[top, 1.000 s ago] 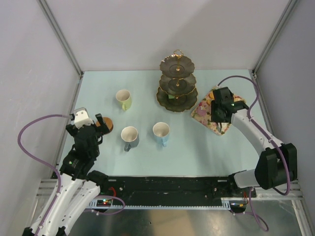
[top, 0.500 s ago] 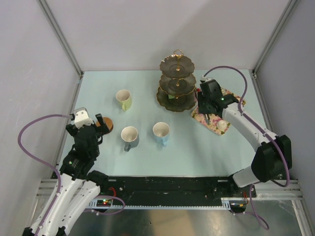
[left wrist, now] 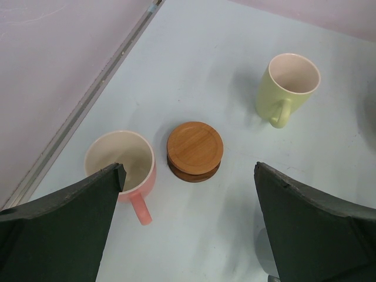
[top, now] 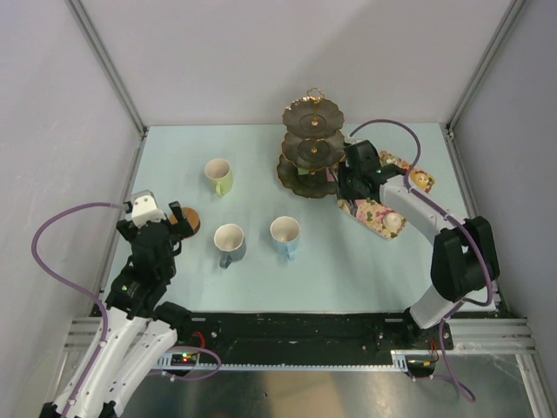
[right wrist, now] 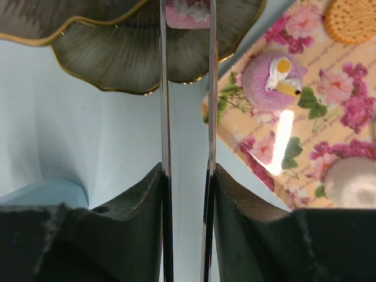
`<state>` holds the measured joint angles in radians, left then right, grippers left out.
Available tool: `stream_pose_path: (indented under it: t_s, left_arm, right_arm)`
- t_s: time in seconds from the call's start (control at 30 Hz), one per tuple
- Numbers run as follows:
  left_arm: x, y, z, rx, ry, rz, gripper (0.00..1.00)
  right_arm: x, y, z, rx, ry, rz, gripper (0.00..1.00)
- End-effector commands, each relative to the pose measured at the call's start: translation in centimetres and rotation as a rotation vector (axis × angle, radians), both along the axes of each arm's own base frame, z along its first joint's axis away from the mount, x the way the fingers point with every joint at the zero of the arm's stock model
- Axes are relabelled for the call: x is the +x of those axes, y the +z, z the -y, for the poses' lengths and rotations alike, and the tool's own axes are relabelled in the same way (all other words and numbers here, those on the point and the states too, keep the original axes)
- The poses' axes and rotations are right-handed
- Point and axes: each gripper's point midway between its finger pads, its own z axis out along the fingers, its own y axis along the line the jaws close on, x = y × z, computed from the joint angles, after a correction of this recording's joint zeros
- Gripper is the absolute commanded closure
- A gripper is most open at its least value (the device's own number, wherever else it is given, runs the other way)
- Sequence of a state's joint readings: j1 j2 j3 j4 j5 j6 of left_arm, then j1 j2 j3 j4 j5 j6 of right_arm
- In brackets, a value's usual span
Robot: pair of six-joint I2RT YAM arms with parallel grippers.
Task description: Serve the afternoon tea
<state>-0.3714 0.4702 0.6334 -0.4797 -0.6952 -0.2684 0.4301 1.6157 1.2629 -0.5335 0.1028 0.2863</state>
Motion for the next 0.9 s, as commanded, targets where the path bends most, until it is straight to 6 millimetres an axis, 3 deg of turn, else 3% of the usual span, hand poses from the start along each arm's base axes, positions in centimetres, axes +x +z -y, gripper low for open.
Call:
stream_pose_path:
  t_s: [0.0, 0.4, 0.87]
  left_arm:
    - [0.4, 0.4, 0.4, 0.003, -0.016, 0.026, 0.0]
    - [0.4, 0.3, 0.4, 0.004, -0.02, 0.024, 0.0]
    - [0.4, 0.3, 0.5, 0.004, -0.024, 0.023, 0.0]
  right_arm:
    - [3.7, 2.6, -2.2, 0.078, 0.018, 0.129, 0.64]
    - [7.5, 1.3, -3.5, 0.019, 0.051, 0.179, 0.64]
    - [8.2, -1.8, -4.0, -0.016, 0.066, 0.123, 0.62]
